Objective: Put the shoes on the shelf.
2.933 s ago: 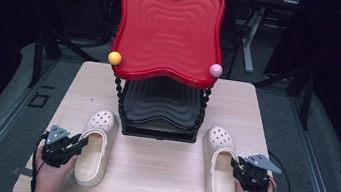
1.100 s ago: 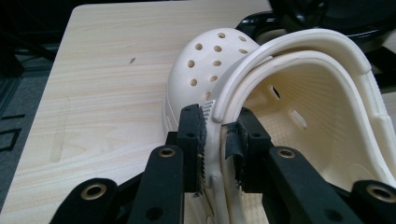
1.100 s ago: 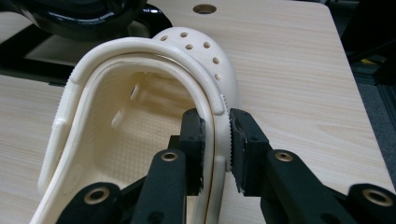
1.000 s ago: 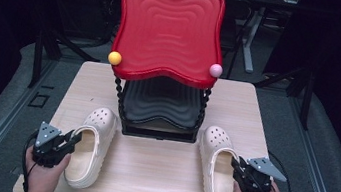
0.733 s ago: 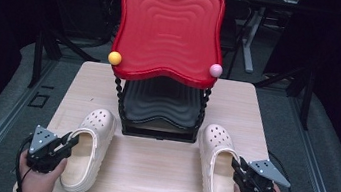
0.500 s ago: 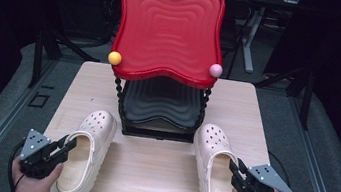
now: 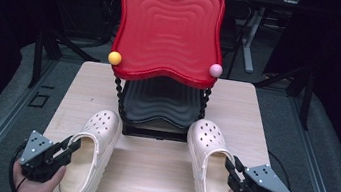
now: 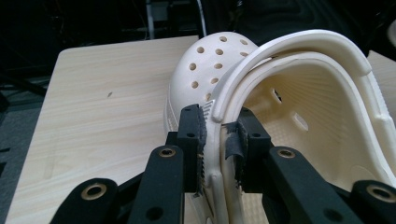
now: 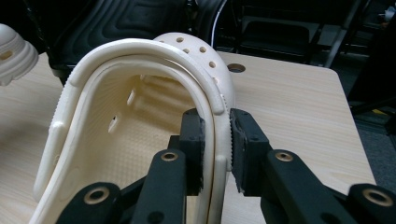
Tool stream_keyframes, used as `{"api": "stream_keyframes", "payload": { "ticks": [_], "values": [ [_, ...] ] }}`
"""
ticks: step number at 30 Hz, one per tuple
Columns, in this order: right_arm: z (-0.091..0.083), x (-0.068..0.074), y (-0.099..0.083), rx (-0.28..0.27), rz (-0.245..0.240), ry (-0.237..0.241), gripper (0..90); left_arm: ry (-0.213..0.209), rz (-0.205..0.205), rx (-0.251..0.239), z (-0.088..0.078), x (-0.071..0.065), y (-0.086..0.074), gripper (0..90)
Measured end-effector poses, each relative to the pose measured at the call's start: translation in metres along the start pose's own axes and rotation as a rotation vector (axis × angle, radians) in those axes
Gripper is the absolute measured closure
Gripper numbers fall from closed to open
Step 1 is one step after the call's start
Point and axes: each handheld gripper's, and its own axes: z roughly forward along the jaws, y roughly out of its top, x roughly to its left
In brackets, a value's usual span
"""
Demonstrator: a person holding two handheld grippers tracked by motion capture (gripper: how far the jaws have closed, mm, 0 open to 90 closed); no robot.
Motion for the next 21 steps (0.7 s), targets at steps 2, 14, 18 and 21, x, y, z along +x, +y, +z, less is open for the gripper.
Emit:
{"api": "stream_keyframes", "payload": {
  "ticks": [2,14,18,21],
  "values": [
    [0.001,0.003,0.002,-0.001,-0.007,0.009,75.5,-0.012,0.003,-0.009,0.001,-0.004,0.004,75.1],
    [0.016,0.027,0.018,-0.040,-0.043,0.076,75.5,-0.087,0.042,-0.041,0.019,-0.032,0.023,75.2],
    [0.024,0.033,0.022,-0.038,-0.059,0.090,75.5,-0.103,0.044,-0.046,0.027,-0.039,0.027,75.2],
    [0.029,0.036,0.023,-0.038,-0.059,0.097,75.5,-0.103,0.054,-0.046,0.030,-0.042,0.029,75.2]
  ]
}}
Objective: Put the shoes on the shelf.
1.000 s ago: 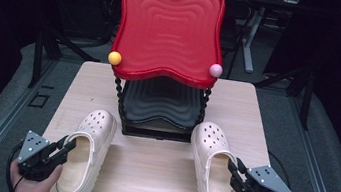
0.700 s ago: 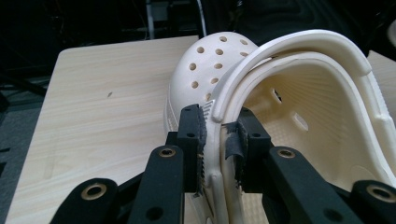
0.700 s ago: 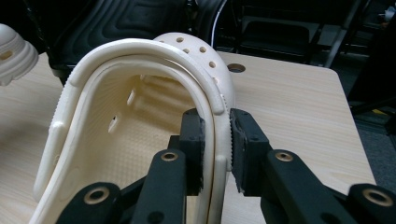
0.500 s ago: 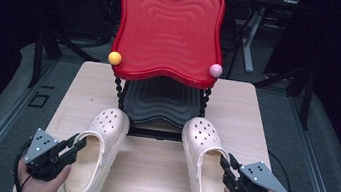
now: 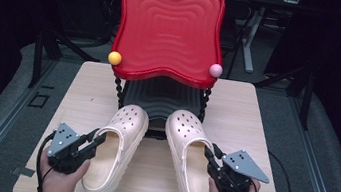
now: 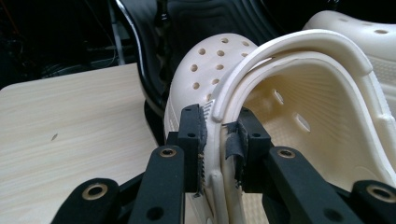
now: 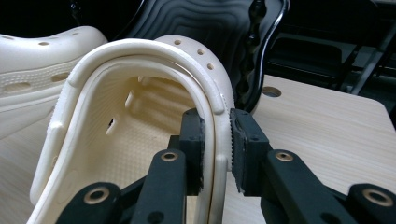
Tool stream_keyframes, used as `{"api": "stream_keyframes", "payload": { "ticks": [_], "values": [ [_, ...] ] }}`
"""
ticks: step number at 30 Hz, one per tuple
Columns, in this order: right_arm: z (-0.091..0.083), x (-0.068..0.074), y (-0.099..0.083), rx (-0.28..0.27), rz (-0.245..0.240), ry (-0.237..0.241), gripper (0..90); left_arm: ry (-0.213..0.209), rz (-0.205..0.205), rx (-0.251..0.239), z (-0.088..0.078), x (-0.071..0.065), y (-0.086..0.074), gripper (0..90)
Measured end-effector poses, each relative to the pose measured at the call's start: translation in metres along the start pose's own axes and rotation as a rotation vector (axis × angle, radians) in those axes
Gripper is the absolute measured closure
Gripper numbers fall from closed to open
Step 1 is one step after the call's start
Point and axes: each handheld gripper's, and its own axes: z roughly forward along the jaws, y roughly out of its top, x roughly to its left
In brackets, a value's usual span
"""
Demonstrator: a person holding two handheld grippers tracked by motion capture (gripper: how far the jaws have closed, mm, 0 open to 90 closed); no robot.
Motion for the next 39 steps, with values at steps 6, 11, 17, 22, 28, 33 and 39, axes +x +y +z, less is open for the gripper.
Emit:
{"api": "stream_keyframes", "payload": {
  "ticks": [6,11,17,22,28,33,39],
  "values": [
    [0.012,0.003,0.001,-0.005,0.009,0.007,75.5,-0.002,0.006,0.002,0.013,-0.004,0.004,75.2],
    [0.018,0.004,0.002,0.002,0.014,0.011,75.5,-0.007,0.006,-0.004,0.021,-0.009,0.007,75.2],
    [0.027,0.005,0.006,-0.006,0.022,0.010,75.5,-0.013,0.003,-0.008,0.028,-0.011,0.011,75.2],
    [0.036,0.005,0.012,-0.013,0.021,0.004,75.5,-0.013,0.005,-0.018,0.032,-0.012,0.015,75.2],
    [0.045,0.004,0.016,-0.021,0.018,-0.005,75.5,-0.004,-0.008,-0.032,0.043,-0.009,0.021,75.2],
    [0.056,0.003,0.019,-0.035,0.006,-0.016,75.5,-0.002,-0.016,-0.037,0.055,-0.006,0.026,75.2],
    [0.070,0.002,0.020,-0.033,-0.009,-0.021,75.4,0.011,-0.005,-0.037,0.071,-0.003,0.027,75.0]
  ]
}}
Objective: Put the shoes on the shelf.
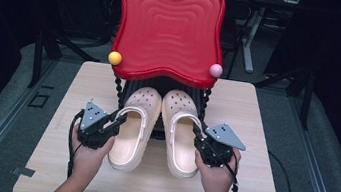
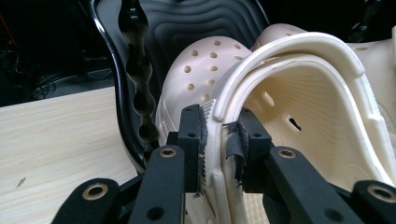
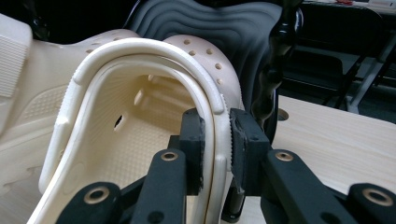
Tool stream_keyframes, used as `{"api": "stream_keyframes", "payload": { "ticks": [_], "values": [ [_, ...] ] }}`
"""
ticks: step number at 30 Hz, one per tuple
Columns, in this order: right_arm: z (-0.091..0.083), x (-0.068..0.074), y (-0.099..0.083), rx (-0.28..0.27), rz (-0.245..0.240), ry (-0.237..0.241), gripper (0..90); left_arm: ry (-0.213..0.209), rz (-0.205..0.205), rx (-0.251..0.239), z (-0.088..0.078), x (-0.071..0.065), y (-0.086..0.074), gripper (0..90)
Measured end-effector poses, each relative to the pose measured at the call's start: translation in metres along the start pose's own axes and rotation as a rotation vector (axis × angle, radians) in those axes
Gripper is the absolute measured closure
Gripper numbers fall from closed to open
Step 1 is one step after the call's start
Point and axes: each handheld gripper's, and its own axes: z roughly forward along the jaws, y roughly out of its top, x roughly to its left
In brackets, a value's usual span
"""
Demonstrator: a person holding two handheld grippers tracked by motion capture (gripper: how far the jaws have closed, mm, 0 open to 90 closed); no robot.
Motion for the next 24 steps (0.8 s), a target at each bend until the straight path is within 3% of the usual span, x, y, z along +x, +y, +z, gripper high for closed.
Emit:
{"api": "stream_keyframes", "payload": {
  "ticks": [5,18,24],
  "values": [
    [0.016,-0.002,-0.001,-0.007,-0.005,-0.010,75.4,-0.006,-0.020,-0.014,0.014,0.005,-0.001,75.0],
    [0.041,-0.005,0.006,-0.011,-0.017,-0.035,75.1,0.010,0.008,-0.024,0.040,0.006,0.007,73.8],
    [0.051,-0.003,0.012,-0.015,-0.014,-0.053,74.9,0.031,-0.004,-0.036,0.048,0.008,0.013,73.2]
  ]
}}
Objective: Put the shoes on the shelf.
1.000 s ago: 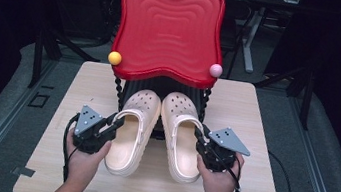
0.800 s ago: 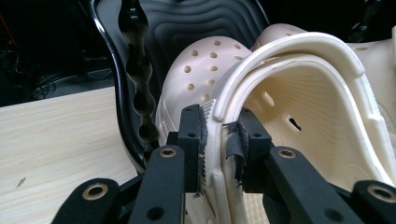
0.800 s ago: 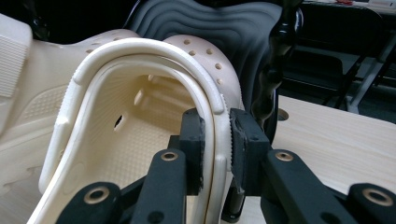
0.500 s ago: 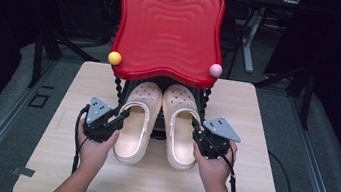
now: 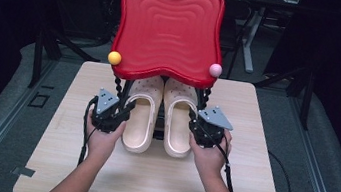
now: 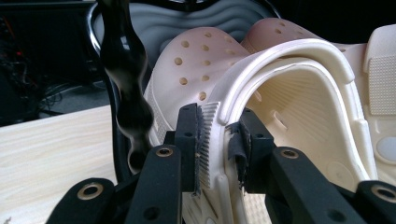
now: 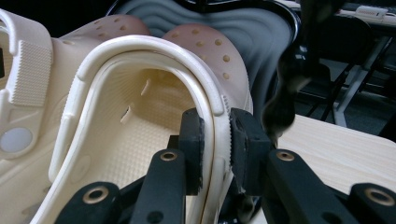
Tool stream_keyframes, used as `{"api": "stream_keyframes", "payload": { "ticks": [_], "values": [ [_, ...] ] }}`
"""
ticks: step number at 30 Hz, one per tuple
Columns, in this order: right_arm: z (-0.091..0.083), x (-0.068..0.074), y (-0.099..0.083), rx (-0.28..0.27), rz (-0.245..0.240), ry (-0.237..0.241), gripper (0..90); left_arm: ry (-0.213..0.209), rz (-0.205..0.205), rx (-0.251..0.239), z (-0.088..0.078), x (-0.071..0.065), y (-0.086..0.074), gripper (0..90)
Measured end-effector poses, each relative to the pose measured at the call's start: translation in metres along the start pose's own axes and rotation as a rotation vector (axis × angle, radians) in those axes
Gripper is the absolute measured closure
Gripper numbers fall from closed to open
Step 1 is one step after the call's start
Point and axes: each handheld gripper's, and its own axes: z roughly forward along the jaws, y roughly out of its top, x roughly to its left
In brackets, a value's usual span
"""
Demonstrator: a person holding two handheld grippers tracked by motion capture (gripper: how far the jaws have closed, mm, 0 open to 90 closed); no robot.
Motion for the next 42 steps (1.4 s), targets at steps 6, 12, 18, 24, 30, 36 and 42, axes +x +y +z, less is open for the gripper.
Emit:
{"api": "stream_keyframes", "payload": {
  "ticks": [6,12,18,24,30,36,42],
  "values": [
    [0.011,0.003,0.004,-0.007,0.017,-0.022,74.3,0.020,-0.003,0.000,0.008,-0.001,0.002,71.4],
    [0.012,0.010,0.001,-0.014,-0.033,-0.029,72.1,0.000,-0.020,-0.013,0.007,0.001,0.000,68.8],
    [0.011,0.008,0.001,-0.011,-0.013,-0.004,69.3,-0.010,-0.044,-0.008,0.007,0.001,0.002,64.8],
    [0.008,0.009,0.002,-0.029,-0.002,0.018,62.8,-0.046,-0.072,-0.020,0.008,0.001,0.003,57.5],
    [0.006,0.007,0.002,-0.028,-0.013,0.015,62.1,-0.057,-0.083,-0.024,0.007,0.000,0.003,53.3],
    [0.001,0.007,0.003,-0.029,-0.019,0.022,60.0,-0.051,-0.083,-0.052,0.002,-0.001,0.005,50.8],
    [-0.008,0.009,0.005,-0.041,-0.033,0.034,59.1,-0.046,-0.075,-0.048,-0.005,-0.001,0.007,50.0]
  ]
}}
